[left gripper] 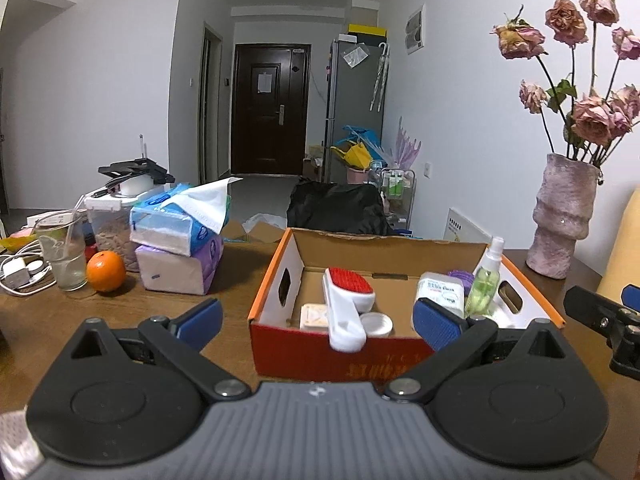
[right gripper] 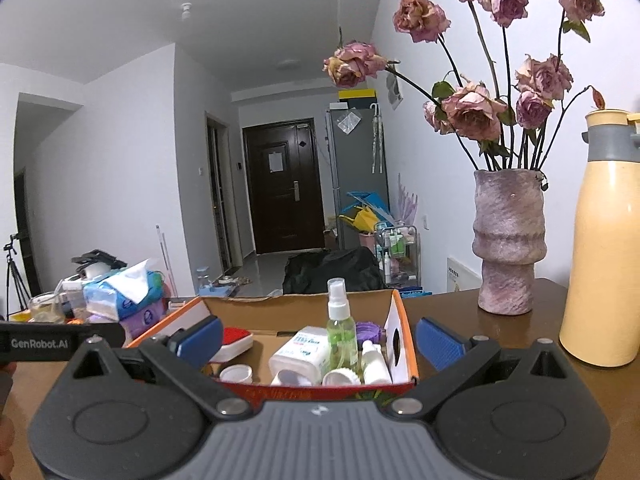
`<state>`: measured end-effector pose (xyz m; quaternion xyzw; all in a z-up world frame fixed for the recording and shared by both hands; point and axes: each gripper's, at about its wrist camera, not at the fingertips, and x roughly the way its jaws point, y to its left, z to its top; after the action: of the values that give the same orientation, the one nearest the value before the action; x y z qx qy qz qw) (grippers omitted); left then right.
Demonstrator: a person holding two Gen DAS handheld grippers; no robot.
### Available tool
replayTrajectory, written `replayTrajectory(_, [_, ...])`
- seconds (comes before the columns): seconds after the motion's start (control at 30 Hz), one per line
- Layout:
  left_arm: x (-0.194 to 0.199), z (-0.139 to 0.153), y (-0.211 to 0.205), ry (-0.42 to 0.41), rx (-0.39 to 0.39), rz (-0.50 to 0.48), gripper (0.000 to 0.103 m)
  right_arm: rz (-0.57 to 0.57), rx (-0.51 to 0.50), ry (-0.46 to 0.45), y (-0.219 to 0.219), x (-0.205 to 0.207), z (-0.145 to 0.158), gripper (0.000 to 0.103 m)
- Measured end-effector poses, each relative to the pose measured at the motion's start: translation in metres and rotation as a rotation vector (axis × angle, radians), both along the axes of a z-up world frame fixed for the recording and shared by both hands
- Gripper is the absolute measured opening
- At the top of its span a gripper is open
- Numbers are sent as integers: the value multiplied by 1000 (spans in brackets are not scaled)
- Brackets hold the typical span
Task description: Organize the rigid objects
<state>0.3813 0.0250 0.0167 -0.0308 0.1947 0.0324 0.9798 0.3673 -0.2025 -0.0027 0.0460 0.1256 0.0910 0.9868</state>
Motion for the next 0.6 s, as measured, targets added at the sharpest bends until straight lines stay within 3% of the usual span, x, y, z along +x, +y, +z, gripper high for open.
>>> replayTrajectory(0.6, [-100, 0, -14, 9, 33, -31, 103, 35, -32, 1, -5, -96, 5, 103])
